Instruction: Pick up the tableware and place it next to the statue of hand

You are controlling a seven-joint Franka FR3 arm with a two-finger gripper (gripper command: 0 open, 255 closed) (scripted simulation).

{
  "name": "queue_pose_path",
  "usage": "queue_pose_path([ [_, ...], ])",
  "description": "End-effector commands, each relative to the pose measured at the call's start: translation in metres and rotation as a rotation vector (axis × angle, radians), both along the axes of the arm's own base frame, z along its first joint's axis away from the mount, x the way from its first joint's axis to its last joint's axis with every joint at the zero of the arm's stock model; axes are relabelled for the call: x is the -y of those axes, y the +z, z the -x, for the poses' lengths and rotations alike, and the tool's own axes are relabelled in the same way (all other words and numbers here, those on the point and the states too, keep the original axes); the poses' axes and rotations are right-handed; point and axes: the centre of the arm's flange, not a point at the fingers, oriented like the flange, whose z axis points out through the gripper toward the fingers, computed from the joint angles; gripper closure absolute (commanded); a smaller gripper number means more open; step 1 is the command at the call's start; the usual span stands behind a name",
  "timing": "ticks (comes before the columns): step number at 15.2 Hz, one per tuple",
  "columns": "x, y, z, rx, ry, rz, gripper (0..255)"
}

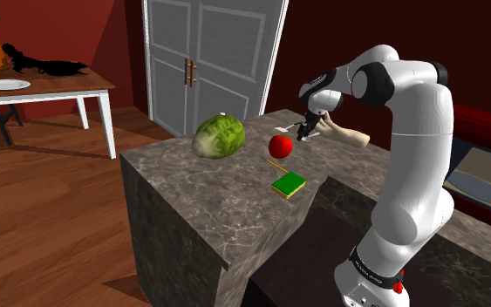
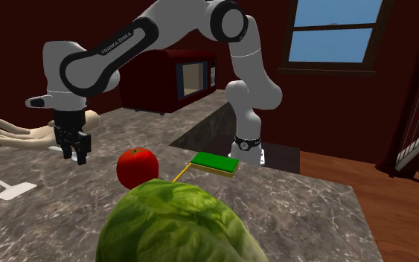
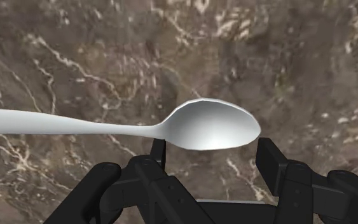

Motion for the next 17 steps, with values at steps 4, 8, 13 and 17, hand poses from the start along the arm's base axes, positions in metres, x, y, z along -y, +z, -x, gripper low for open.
queue_pose_path([
  [4, 0.000, 0.000, 0.000, 0.000, 0.000, 0.000, 0],
  [8, -0.001, 0.013, 0.002, 0.000, 0.000, 0.000, 0],
  [13, -0.002, 0.049, 0.008, 0.000, 0.000, 0.000, 0],
  [17, -0.002, 0.049, 0.008, 0.000, 0.000, 0.000, 0],
])
